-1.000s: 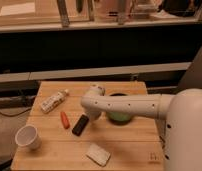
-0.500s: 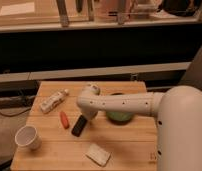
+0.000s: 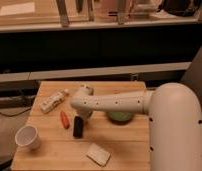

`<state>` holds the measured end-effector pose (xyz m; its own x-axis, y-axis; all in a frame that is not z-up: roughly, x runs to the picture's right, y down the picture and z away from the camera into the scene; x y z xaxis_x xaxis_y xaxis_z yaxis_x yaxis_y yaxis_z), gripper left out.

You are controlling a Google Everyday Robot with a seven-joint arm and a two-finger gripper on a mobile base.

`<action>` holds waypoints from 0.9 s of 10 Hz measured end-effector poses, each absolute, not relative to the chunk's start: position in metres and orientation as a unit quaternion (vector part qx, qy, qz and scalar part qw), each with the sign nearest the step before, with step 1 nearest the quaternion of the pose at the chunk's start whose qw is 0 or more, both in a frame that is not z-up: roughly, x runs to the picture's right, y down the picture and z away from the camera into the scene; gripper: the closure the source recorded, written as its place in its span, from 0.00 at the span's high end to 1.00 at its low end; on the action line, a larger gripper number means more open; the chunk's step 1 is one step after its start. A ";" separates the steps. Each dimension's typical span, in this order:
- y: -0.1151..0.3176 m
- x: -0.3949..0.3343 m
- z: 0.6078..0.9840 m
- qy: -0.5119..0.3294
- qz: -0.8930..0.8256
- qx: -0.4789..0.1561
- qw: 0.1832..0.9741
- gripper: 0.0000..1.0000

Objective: Push the eraser across the table

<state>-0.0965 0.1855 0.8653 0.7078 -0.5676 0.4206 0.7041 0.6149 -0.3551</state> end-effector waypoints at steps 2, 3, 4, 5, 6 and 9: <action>0.187 -0.110 0.865 -0.133 -0.370 -0.252 0.884 0.02; 0.189 -0.111 0.865 -0.132 -0.375 -0.252 0.882 0.02; 0.189 -0.112 0.866 -0.129 -0.380 -0.252 0.881 0.02; 0.191 -0.117 0.865 -0.130 -0.385 -0.251 0.879 0.02; 0.192 -0.124 0.865 -0.131 -0.391 -0.248 0.877 0.02; 0.191 -0.126 0.870 -0.128 -0.398 -0.244 0.875 0.02</action>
